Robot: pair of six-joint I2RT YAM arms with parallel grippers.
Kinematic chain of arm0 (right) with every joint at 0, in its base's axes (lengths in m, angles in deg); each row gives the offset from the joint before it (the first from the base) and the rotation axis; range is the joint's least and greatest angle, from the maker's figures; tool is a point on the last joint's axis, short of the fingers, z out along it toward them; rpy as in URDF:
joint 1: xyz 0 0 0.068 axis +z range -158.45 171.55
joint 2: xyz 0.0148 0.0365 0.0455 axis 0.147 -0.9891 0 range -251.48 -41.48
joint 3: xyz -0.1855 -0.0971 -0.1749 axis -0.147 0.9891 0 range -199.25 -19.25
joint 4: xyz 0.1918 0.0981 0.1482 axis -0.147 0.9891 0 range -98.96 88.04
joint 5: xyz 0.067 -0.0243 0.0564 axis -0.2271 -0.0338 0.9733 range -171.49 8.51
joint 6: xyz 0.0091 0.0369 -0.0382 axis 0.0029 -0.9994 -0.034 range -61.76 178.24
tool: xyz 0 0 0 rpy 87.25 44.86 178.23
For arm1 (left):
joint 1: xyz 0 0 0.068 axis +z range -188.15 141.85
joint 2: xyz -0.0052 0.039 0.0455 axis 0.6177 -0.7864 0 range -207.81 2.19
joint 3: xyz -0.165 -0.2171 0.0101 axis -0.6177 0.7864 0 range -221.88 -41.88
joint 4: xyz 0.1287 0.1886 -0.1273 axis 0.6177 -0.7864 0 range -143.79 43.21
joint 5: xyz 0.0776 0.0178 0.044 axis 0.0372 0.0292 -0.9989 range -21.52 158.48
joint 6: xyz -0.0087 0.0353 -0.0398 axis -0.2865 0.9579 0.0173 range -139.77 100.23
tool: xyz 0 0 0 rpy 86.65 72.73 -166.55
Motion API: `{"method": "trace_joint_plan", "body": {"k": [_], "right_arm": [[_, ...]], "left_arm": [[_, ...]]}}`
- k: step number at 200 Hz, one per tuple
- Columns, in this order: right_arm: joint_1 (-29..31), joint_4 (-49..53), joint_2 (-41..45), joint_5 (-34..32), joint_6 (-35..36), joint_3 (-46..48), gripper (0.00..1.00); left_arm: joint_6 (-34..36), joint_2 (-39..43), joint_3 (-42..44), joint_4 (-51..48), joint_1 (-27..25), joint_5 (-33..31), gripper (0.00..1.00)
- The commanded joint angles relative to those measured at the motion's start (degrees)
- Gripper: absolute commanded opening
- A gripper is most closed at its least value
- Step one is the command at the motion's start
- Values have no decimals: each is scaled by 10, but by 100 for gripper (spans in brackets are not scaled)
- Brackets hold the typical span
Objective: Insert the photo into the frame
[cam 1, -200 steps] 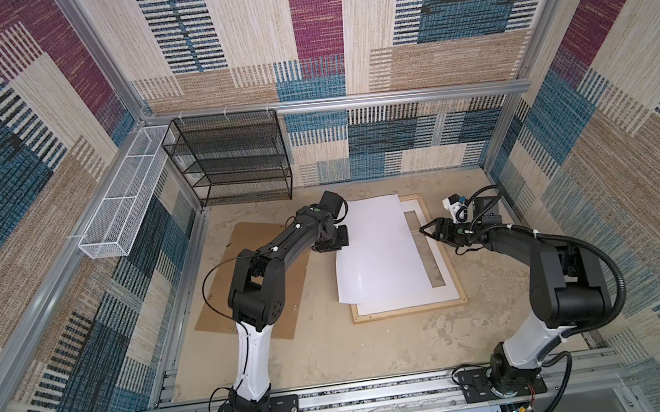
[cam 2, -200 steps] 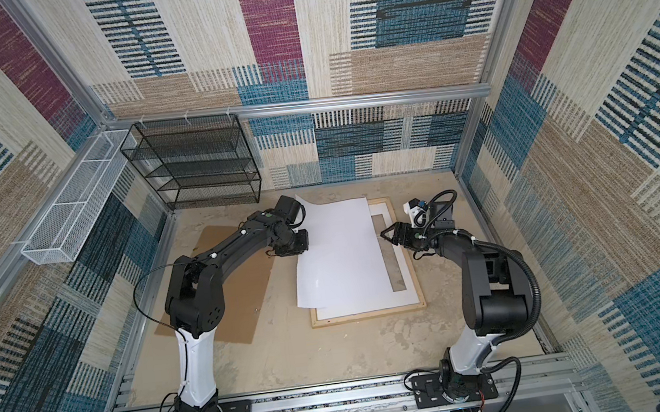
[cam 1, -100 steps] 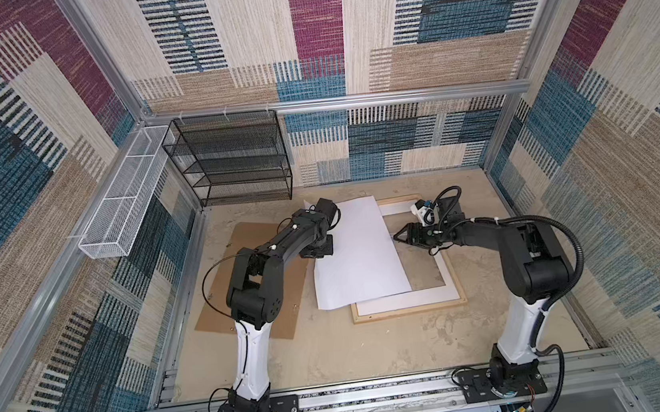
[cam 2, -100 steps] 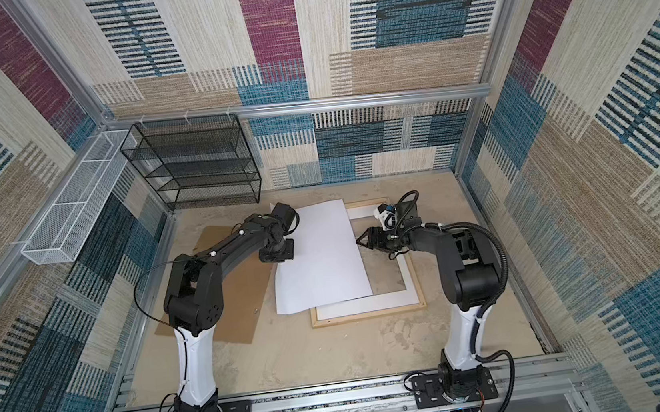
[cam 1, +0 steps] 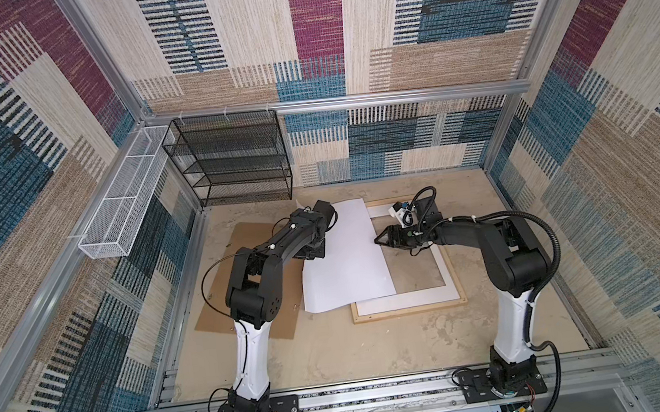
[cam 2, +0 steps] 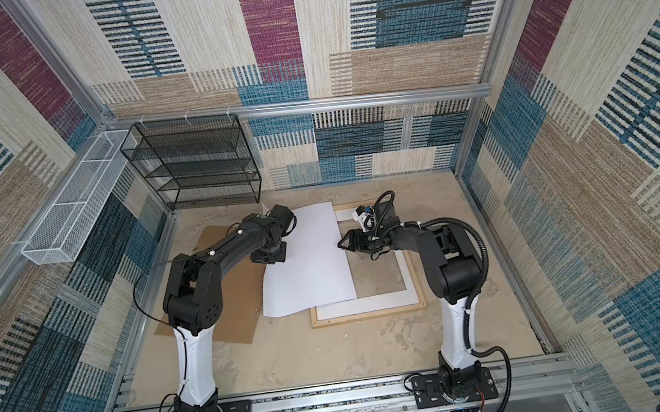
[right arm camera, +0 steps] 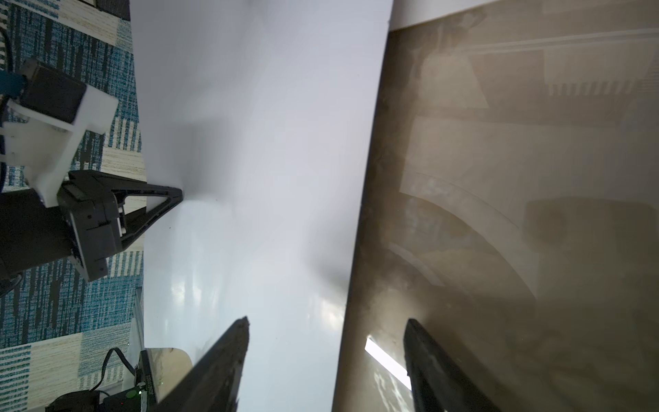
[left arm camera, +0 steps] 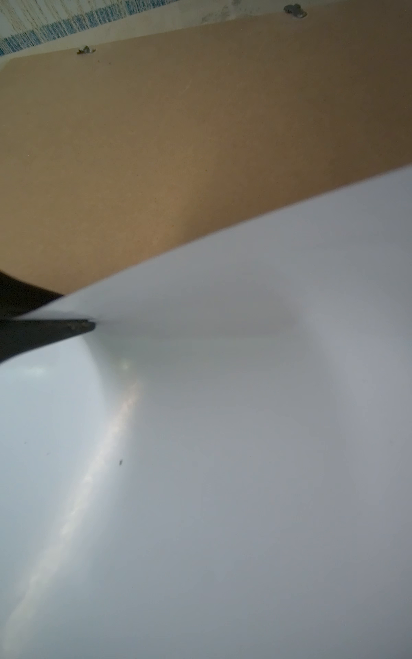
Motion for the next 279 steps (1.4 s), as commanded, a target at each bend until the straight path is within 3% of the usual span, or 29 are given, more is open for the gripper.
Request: {"method": "trace_joint_plan", "body": {"k": [1,32,69,127,141,212,279], "right_arm": [[9,-22,-10,12,-13,-11,70],[15,-40,-20,38,-26,-14,65],[15,-46,-17,61,-27,-16,49],[15,-36,-13,61,-22,-23,5],[15,-15,-9,48,-8,-30,0],[-45,131,89,-37,84,-36,0],[-130,205,178,-152,100,-4,0]], "left_arm": [[7,-4,1,-8,0,-3,0],[6,-1,2,-9,0,6,0],[5,2,0,-7,0,20,0],[4,7,-3,-7,-1,30,0],[2,15,-1,-6,-1,39,0],[-28,89,29,97,-25,174,0],[-74,68,75,278,-62,260,0]]}}
